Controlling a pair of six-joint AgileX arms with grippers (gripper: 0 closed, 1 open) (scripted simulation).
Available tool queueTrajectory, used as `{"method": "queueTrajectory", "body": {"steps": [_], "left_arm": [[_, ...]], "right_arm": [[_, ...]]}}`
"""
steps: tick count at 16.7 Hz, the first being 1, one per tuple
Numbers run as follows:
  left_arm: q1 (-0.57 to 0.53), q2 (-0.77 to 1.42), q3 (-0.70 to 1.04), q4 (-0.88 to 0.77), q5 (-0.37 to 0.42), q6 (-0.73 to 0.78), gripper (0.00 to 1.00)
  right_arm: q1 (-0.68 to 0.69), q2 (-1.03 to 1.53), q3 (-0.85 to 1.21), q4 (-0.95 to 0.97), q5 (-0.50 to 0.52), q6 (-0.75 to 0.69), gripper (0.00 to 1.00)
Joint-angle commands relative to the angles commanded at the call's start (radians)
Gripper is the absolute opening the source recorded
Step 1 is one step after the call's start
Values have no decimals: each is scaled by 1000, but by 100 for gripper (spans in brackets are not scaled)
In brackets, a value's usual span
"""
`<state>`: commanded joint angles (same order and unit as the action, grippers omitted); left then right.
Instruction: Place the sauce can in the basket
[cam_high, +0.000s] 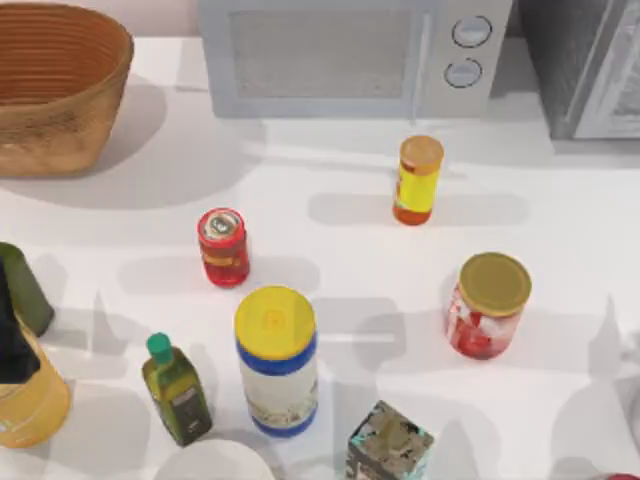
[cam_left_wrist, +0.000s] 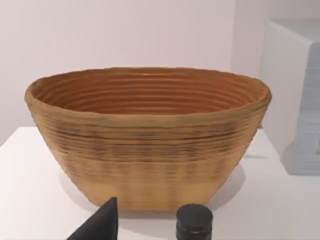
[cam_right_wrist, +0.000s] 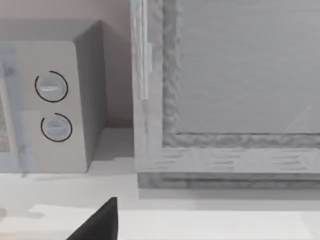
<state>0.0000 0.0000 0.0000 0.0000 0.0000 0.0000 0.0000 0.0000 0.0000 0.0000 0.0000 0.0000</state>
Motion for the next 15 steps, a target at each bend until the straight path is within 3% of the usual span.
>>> {"method": "queueTrajectory", "body": {"steps": [3,5,10,15], "left_arm": [[2,11,10,-4,10,10,100],[15,64,62,-23,61,61,100],[90,382,325,-133,288,325,100],[137,946,662,-298,547,689,100]], "right_arm": [[0,0,0,0,0,0,100],[0,0,0,0,0,0,100],[0,0,0,0,0,0,100],[0,0,0,0,0,0,100]]}}
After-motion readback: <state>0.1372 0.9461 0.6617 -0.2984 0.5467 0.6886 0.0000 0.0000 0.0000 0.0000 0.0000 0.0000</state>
